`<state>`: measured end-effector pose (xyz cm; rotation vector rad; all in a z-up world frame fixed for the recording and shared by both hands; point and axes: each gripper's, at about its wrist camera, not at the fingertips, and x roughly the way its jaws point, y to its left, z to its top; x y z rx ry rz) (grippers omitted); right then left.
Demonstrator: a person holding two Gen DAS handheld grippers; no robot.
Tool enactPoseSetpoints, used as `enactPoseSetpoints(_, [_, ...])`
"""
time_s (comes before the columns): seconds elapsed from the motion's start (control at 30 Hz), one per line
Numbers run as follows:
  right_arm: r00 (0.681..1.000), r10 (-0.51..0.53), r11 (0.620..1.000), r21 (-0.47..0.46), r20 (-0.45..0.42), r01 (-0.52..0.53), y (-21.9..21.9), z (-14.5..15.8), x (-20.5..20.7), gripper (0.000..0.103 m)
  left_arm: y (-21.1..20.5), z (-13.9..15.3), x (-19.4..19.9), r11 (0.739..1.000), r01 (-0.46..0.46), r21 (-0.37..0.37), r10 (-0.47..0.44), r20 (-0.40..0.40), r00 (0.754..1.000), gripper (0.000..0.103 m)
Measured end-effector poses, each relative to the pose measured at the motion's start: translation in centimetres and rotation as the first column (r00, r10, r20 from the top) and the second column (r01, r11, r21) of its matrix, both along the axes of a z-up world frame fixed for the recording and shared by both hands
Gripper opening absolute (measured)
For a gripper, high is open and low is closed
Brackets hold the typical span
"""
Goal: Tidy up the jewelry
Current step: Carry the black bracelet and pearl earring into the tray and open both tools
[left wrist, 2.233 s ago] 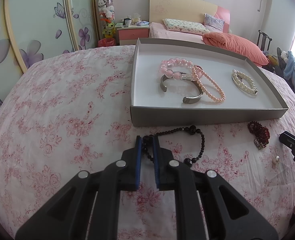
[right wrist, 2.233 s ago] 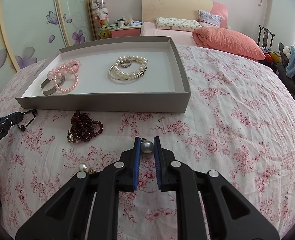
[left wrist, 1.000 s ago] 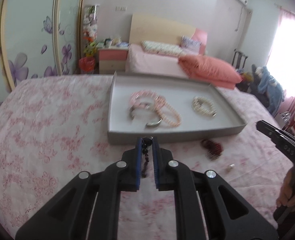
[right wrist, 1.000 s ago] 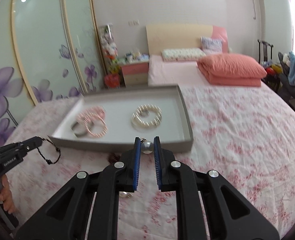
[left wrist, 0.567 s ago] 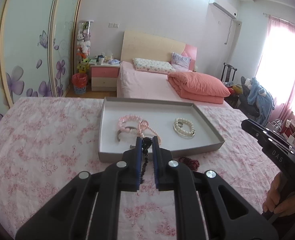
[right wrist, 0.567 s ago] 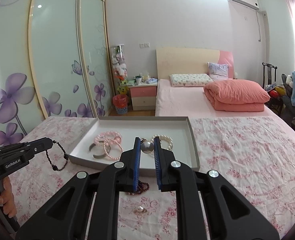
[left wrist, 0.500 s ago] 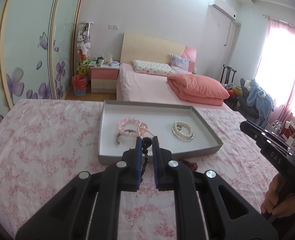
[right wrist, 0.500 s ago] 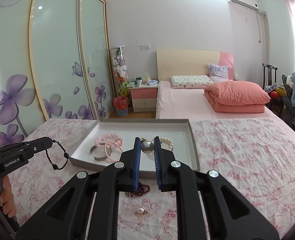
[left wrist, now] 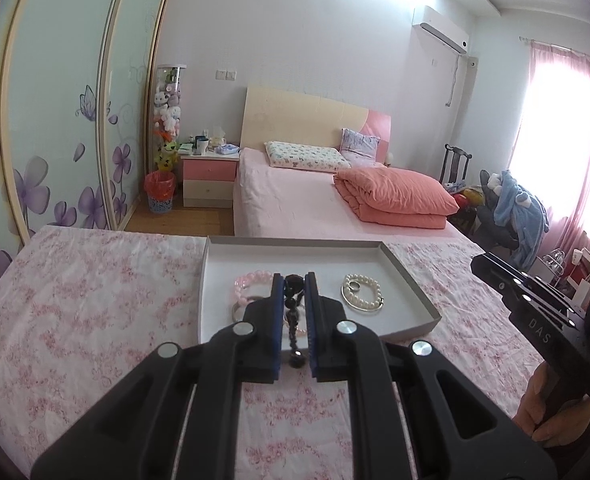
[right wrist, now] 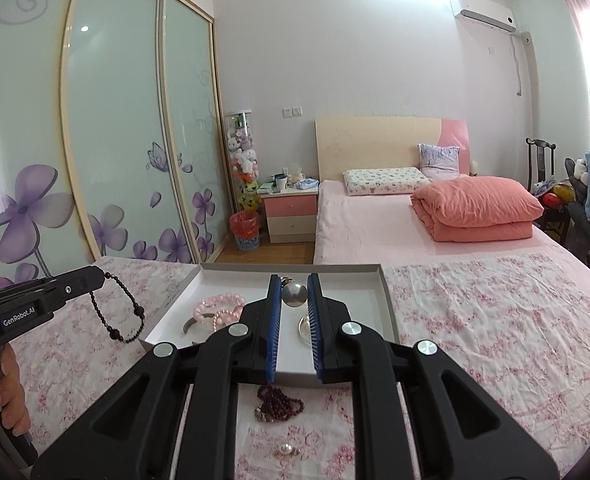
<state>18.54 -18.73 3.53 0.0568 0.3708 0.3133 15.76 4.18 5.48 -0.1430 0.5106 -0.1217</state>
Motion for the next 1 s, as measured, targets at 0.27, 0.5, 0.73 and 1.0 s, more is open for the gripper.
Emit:
enactPoseSetpoints(0.27, [1.0,-0.011,1.0,0.021,-0.004,0.011,0.6,-0.4,3.4,0.014,-0.4,0.0,3.0,1.0,-0.013,0.014,0.013,0.0,1.0,0.011])
enactPoseSetpoints(0.5, [0.999,-0.008,0.999,0.036,-0.052,0.009,1.3,-1.4,7.6,0.014,-0.9,-0.8,7.2,1.0,-0.009,0.023,0.009,-0.016,1.0,0.011])
enactPoseSetpoints(0.73, [0.992,-0.004,0.999,0.049,-0.125,0.01,1.7,-3.2,11.1,0.014,-0.9,-2.5,10.8,1.0,-0.013,0.027,0.014,-0.046,0.999,0.011])
enactPoseSetpoints(1.0, [0.979,0.005,0.998,0.065,-0.203,0.008,2.2,-4.8,12.8,0.024,-0.6,-4.9,13.2,0.999,-0.009,-0.033,0.005,-0.107,0.994,0.013])
